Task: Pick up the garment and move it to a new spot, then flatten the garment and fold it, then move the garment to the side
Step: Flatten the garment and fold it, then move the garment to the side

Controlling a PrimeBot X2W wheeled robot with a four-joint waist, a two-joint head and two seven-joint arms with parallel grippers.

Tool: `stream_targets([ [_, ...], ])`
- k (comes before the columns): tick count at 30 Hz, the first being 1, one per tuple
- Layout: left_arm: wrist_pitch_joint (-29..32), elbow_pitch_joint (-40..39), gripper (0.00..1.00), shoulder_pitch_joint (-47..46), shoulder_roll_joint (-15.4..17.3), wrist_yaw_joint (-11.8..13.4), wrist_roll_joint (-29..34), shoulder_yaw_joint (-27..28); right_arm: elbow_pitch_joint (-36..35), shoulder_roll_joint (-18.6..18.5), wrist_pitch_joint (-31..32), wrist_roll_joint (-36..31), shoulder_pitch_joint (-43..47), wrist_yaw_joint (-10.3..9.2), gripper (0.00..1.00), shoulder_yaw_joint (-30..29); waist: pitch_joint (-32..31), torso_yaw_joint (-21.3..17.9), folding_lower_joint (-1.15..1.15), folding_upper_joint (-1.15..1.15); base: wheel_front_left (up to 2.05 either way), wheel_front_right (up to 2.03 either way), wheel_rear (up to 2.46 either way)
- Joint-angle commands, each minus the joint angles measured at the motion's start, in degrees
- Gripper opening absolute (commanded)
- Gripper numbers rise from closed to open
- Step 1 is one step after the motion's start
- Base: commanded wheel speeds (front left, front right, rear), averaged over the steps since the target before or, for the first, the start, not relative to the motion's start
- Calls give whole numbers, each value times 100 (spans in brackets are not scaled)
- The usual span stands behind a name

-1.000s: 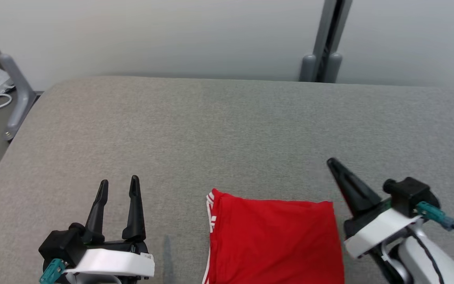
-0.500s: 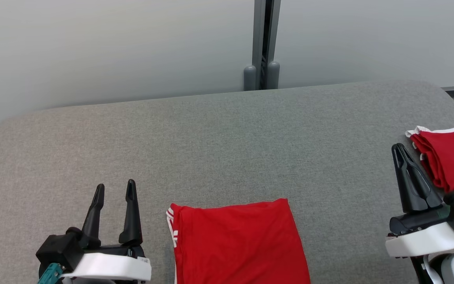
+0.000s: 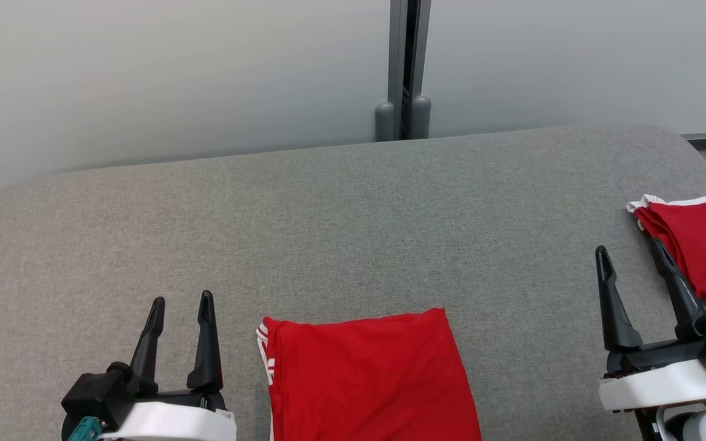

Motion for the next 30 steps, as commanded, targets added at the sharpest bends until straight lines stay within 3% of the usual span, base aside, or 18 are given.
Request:
stream_targets([
  [1, -19, 1, 100, 28, 25, 11, 43, 16, 30, -6, -3, -25, 8, -2, 100, -28, 3, 3, 0, 0, 0, 0, 0],
  [30, -19, 59, 100, -21, 26, 25, -18, -48, 244, -61, -3, 34, 15, -2, 100, 123, 44, 128, 0, 0, 0, 0, 0],
])
